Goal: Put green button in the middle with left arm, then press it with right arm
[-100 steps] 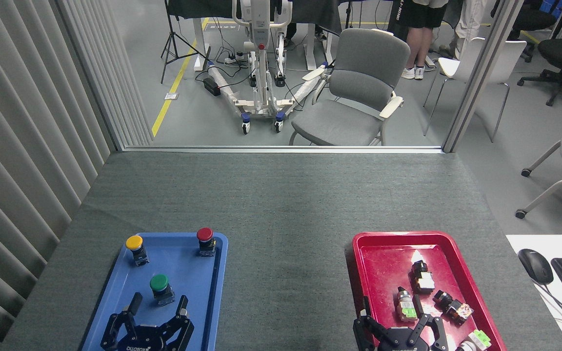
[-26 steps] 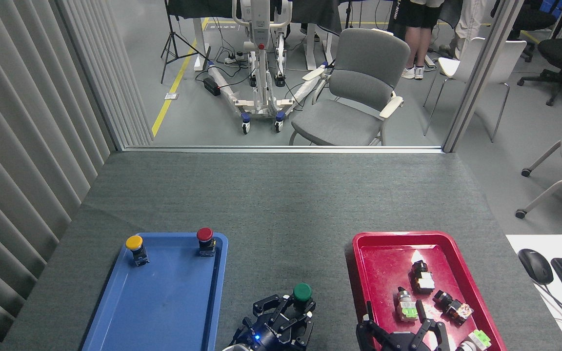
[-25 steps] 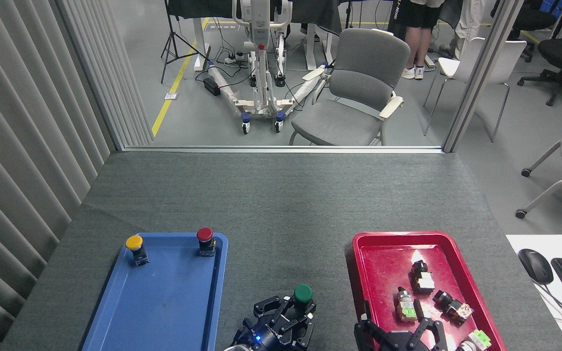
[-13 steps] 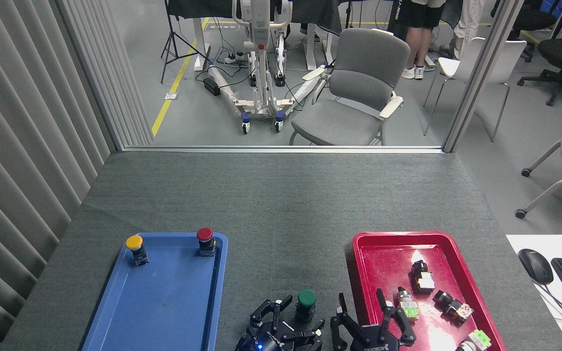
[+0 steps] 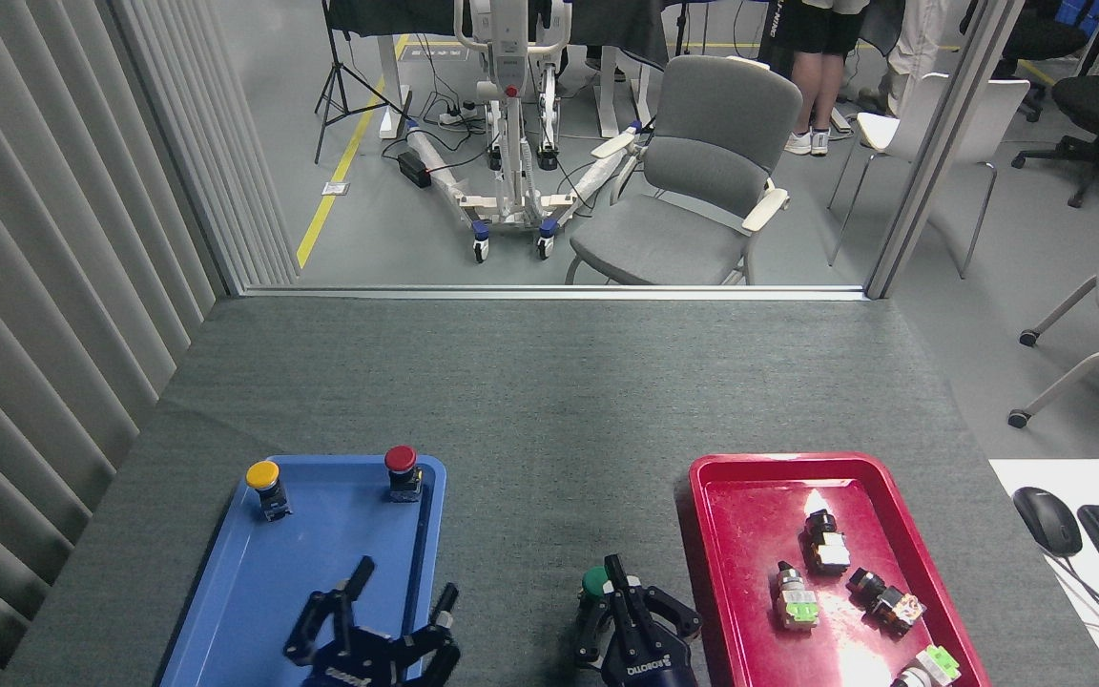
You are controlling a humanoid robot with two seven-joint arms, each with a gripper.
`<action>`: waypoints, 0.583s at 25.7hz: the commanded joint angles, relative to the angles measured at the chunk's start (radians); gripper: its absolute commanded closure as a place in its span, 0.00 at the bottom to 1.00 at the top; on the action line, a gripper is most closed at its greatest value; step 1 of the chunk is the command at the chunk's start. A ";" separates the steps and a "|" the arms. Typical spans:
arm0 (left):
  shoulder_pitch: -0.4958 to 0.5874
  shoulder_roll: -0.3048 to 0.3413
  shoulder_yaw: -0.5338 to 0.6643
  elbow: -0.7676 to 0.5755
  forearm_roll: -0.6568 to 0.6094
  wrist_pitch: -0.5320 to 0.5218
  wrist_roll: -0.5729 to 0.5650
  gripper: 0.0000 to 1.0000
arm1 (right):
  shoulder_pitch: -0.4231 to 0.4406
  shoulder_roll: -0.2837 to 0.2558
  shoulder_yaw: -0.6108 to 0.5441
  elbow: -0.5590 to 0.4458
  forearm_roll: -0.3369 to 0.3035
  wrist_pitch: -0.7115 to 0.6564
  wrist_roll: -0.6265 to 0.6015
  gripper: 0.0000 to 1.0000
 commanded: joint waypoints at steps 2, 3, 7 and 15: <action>0.038 0.016 0.125 -0.021 0.000 0.060 -0.001 0.00 | -0.037 0.016 0.022 0.091 -0.001 0.002 0.002 1.00; 0.038 0.032 0.141 -0.021 0.001 0.065 -0.001 0.00 | -0.040 0.017 0.031 0.106 -0.003 0.004 0.002 1.00; 0.036 0.064 0.168 -0.021 0.011 0.065 -0.003 0.00 | -0.043 0.017 0.034 0.145 -0.006 0.005 0.002 1.00; 0.041 0.056 0.260 -0.026 0.040 0.072 -0.006 0.00 | -0.043 0.016 0.034 0.168 -0.009 0.018 -0.001 1.00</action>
